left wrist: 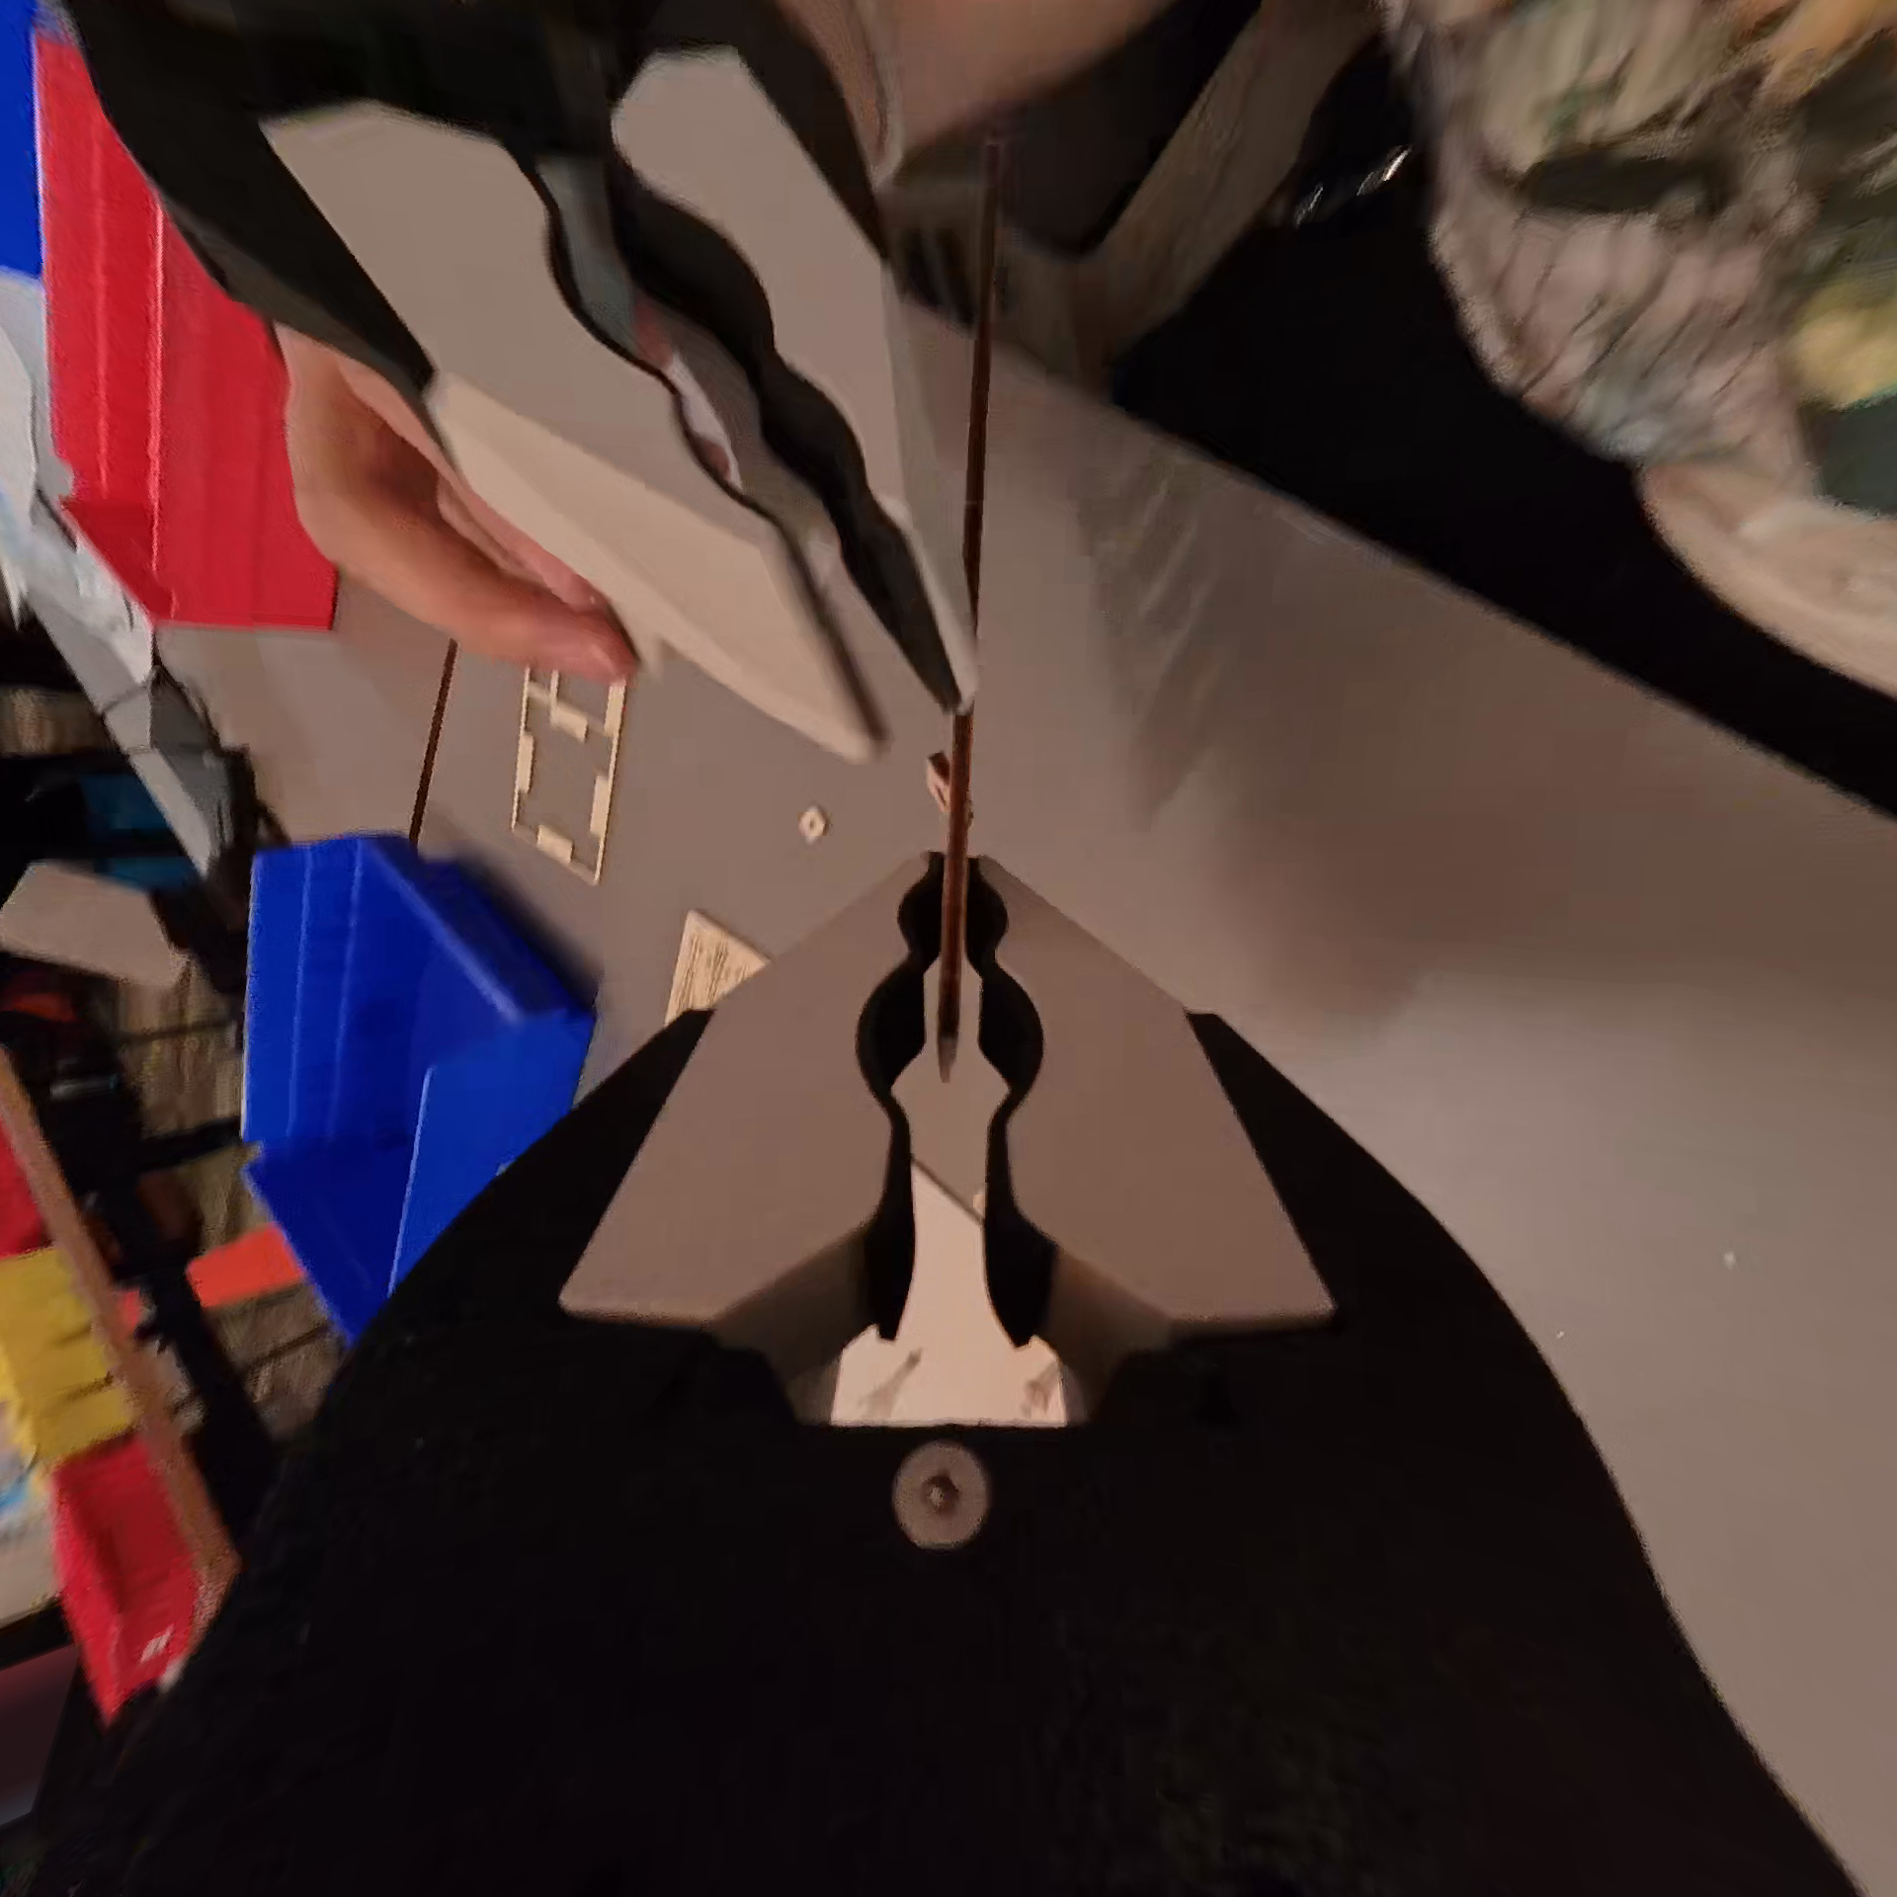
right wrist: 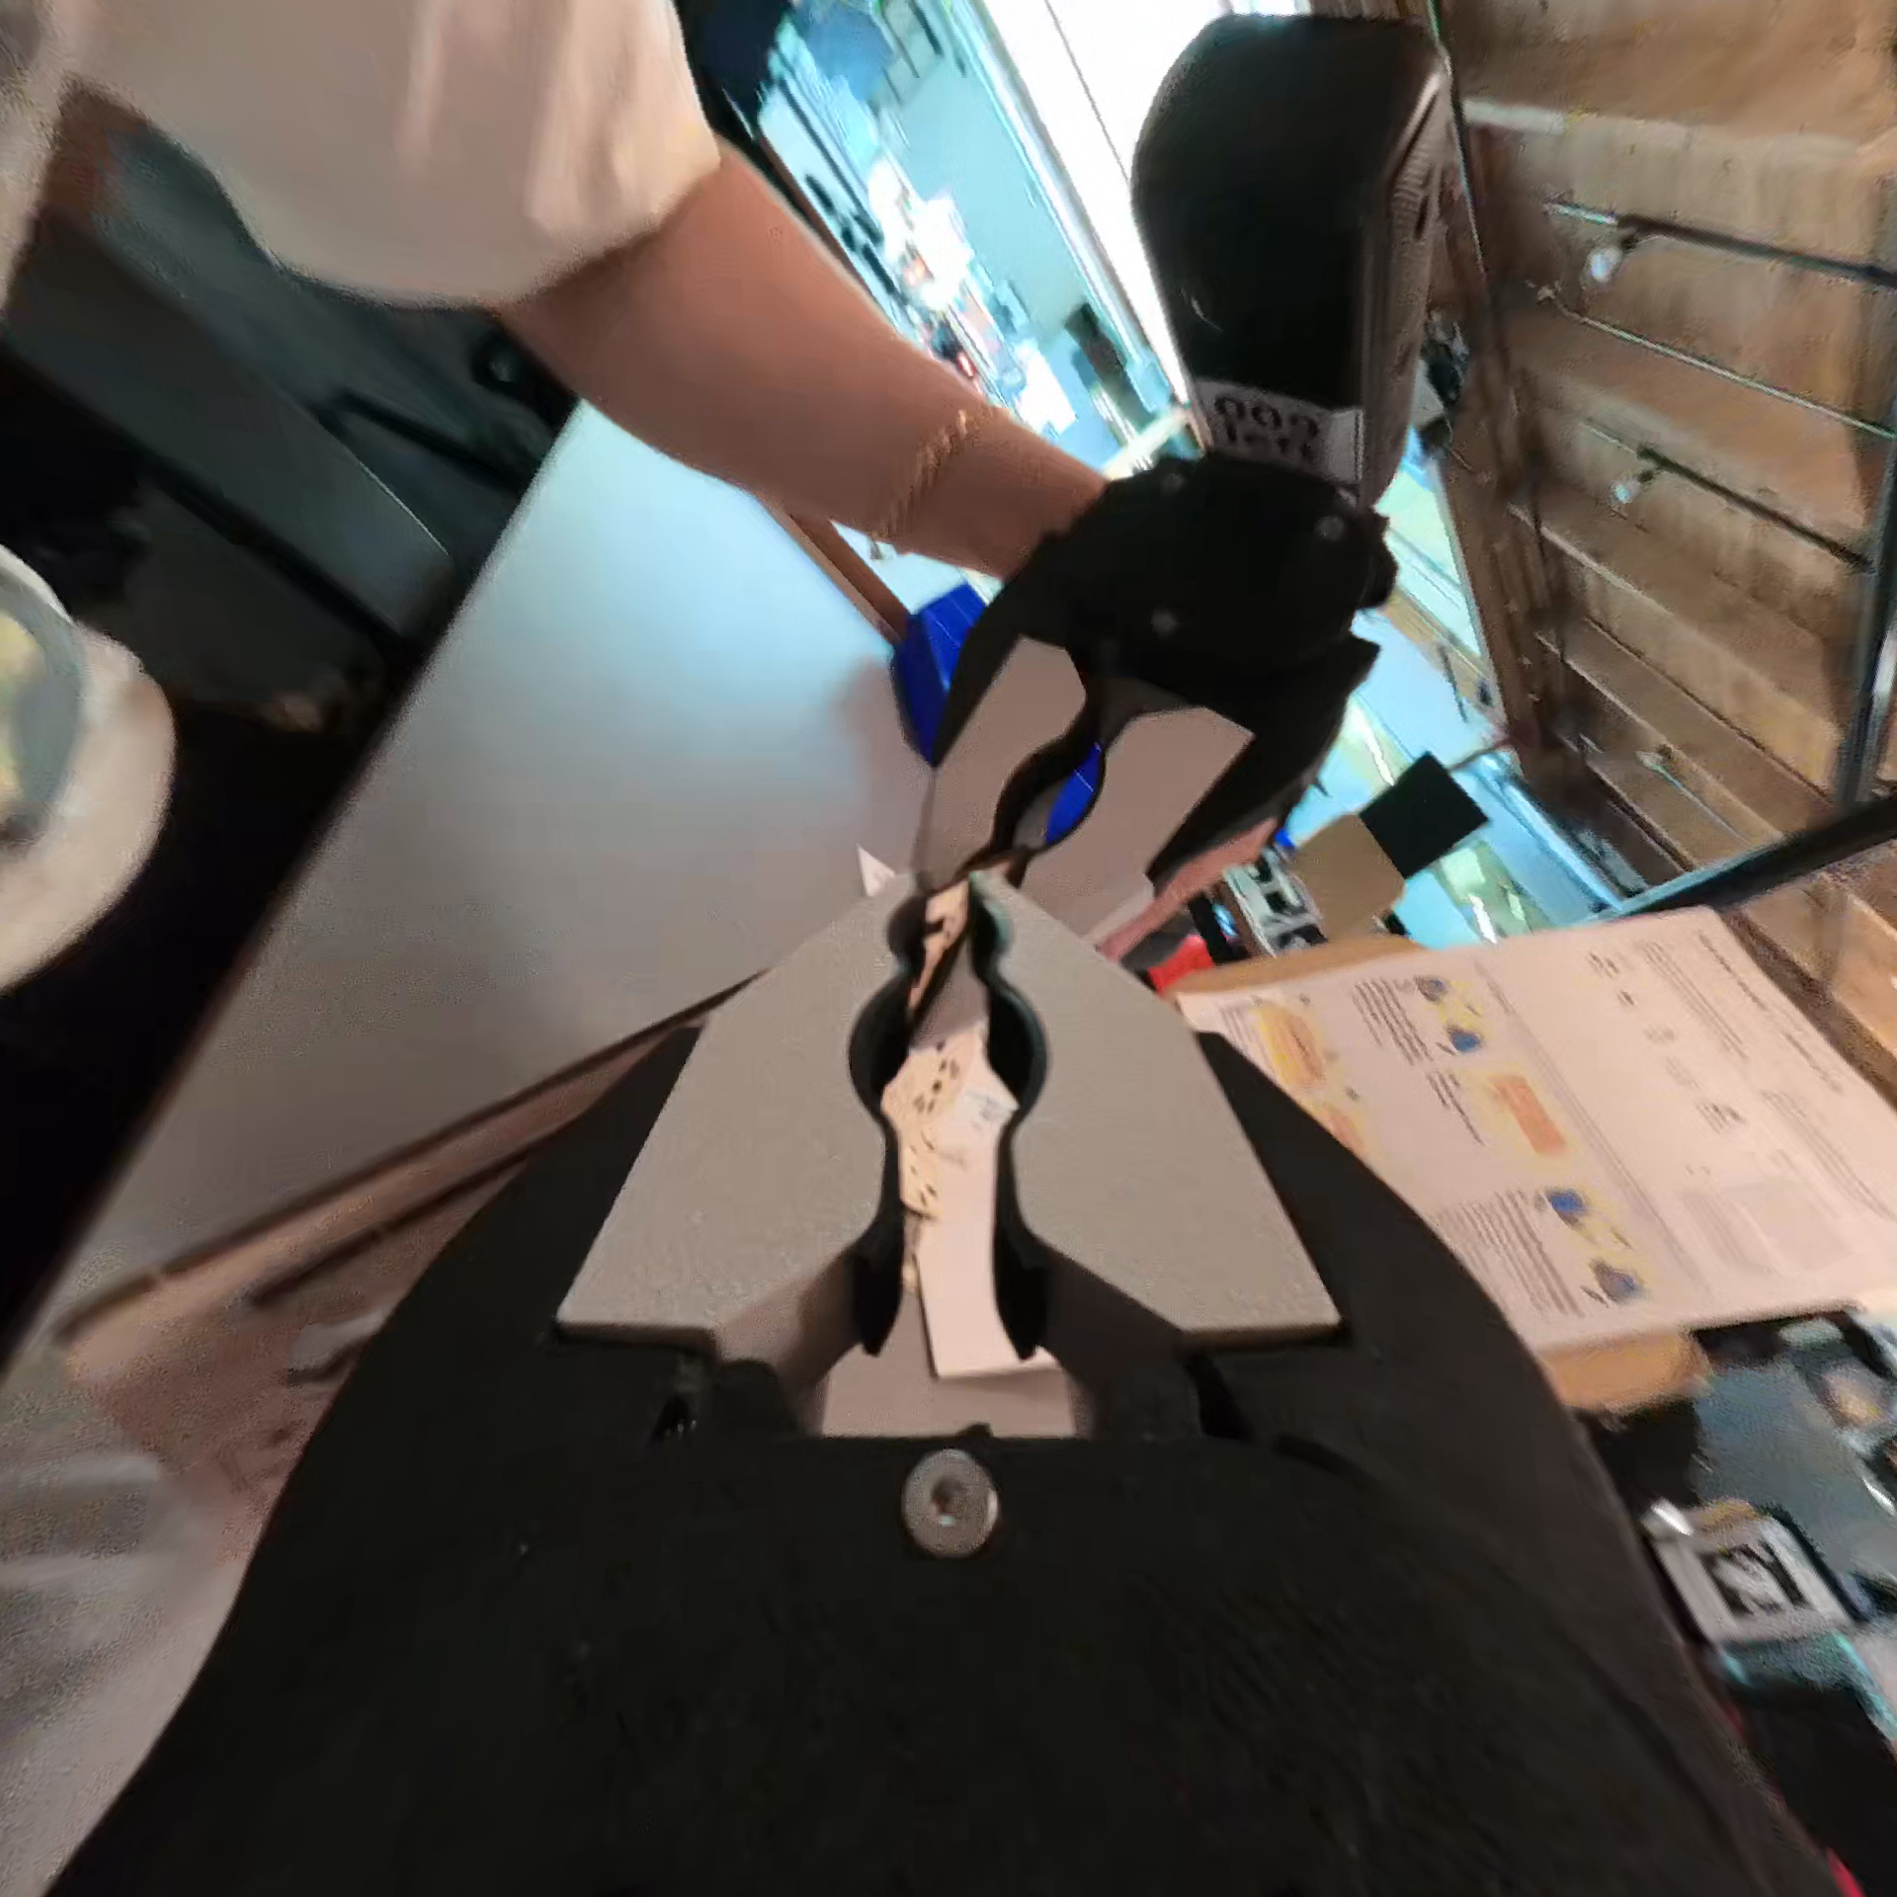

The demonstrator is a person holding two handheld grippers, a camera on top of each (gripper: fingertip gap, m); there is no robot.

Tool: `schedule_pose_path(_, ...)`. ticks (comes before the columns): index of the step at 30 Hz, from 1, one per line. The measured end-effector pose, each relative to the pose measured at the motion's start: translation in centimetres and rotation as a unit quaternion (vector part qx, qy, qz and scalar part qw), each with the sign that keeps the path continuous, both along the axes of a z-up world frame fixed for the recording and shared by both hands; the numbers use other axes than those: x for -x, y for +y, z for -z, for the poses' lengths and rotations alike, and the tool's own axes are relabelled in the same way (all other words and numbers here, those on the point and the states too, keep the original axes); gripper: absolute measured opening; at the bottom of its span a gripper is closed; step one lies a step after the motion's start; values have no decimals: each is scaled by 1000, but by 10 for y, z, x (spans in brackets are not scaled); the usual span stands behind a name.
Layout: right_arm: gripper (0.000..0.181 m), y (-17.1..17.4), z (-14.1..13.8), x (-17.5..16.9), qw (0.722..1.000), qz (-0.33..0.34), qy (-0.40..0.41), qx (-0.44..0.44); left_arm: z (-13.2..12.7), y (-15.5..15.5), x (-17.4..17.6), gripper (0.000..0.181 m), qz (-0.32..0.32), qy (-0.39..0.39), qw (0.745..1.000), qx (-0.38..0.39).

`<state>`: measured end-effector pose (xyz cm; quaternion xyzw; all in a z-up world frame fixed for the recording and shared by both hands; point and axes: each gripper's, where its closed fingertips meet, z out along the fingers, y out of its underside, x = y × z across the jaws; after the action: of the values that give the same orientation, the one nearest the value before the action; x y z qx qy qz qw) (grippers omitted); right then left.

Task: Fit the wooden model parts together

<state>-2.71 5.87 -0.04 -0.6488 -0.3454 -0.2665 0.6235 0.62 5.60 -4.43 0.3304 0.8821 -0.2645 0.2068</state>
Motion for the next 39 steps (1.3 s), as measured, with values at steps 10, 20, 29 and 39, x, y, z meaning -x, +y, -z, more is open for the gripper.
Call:
schedule_pose_path(10, 66, -12, 7, -75, 927, 40, 371, -36, -22, -1, -56, 1, -51, -325, 944, -6)
schedule_pose_path(20, 21, -19, 11, -72, 958, 59, 281, -14, -36, -3, -67, 0, -33, -488, 870, -64)
schedule_pose_path(29, 18, -14, 12, -72, 981, 127, 145, 6, -39, -7, -65, 0, -15, -533, 841, -96)
schedule_pose_path(39, 14, -11, 12, -70, 985, 145, 94, 11, -40, -6, -65, 0, -11, -543, 832, -114)
